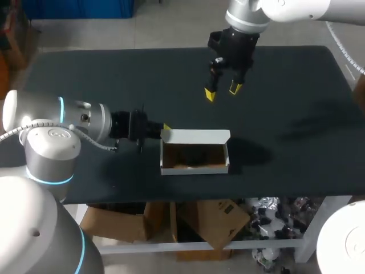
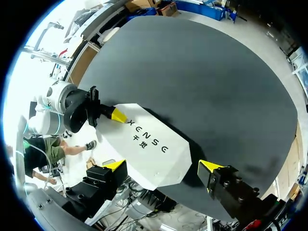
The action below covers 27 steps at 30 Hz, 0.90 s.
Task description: Assemble the packaging by folding the flat box into shape, placing the metal phone stand inside, and closing the box properly
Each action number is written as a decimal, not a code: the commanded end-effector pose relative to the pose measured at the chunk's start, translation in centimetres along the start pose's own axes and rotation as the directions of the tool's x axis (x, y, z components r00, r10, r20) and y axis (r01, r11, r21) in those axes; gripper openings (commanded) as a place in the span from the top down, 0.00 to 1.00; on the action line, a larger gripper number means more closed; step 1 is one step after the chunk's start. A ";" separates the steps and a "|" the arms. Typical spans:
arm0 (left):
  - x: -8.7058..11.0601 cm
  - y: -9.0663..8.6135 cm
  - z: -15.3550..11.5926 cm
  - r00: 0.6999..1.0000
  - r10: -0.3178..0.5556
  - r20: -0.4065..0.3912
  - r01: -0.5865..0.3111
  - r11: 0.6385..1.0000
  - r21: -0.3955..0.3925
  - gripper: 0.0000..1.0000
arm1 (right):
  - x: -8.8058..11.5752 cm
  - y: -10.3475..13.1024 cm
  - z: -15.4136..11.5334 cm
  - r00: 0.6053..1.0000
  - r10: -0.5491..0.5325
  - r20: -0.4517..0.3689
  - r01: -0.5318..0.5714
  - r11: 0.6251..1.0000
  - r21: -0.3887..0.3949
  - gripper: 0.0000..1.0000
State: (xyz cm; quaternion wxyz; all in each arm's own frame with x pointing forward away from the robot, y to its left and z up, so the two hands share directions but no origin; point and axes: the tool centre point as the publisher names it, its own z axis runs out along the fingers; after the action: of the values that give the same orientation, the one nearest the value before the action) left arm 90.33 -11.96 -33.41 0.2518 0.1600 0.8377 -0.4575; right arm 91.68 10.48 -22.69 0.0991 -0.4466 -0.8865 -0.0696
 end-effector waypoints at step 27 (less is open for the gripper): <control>1.1 0.0 0.4 0.996 0.069 0.060 -0.069 0.998 -0.004 1.00 | -0.7 -1.0 0.9 0.960 0.279 -0.008 -0.276 0.953 0.123 0.00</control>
State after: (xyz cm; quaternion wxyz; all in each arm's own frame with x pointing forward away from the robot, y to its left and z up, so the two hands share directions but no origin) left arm 90.03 -12.03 -33.53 0.2818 0.1786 0.8291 -0.4487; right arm 90.30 9.31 -23.81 0.1185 -0.5418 -0.8313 -0.0376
